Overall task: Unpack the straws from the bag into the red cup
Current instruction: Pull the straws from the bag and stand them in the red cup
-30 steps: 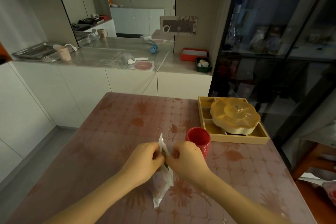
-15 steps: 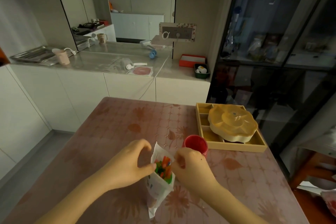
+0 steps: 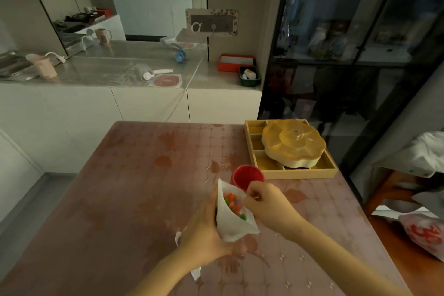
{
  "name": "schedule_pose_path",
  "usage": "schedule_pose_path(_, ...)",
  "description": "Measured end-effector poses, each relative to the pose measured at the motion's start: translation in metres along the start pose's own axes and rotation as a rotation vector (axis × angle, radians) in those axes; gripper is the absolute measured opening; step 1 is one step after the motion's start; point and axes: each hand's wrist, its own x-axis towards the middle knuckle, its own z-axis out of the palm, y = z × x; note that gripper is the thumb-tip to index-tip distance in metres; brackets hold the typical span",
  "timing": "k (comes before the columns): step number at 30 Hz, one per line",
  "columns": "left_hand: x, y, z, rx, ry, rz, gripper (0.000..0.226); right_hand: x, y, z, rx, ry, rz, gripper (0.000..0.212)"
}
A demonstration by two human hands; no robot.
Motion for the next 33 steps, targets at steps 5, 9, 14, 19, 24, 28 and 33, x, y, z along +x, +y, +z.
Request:
schedule_pose_path(5,0.007,-0.003,0.004,0.043,0.091,0.115,0.071,0.001,0.007,-0.001,-0.052,0.010,0.050,0.013)
schedule_pose_path(9,0.009,-0.009,-0.002,-0.020,-0.001,0.110,0.074,-0.002,0.010,-0.003,-0.072,-0.012,0.078,0.017)
schedule_pose_path(14,0.011,-0.009,-0.038,0.393,0.029,0.256,0.085,-0.008,0.018,-0.007,-0.014,-0.041,0.112,0.017)
schedule_pose_path(19,0.026,0.010,-0.092,1.000,-0.007,0.502,0.118,-0.012,0.010,0.005,0.611,-0.064,0.317,0.017)
schedule_pose_path(24,0.044,0.051,-0.131,1.294,-0.009,0.691,0.120,0.002,-0.002,0.007,1.571,-0.417,0.658,0.054)
schedule_pose_path(28,0.055,0.083,-0.146,1.520,-0.050,0.849,0.115,0.008,-0.016,0.007,1.762,-0.491,0.645,0.064)
schedule_pose_path(33,0.062,0.106,-0.159,1.705,-0.112,0.959,0.108,0.012,-0.030,0.007,1.825,-0.518,0.619,0.063)
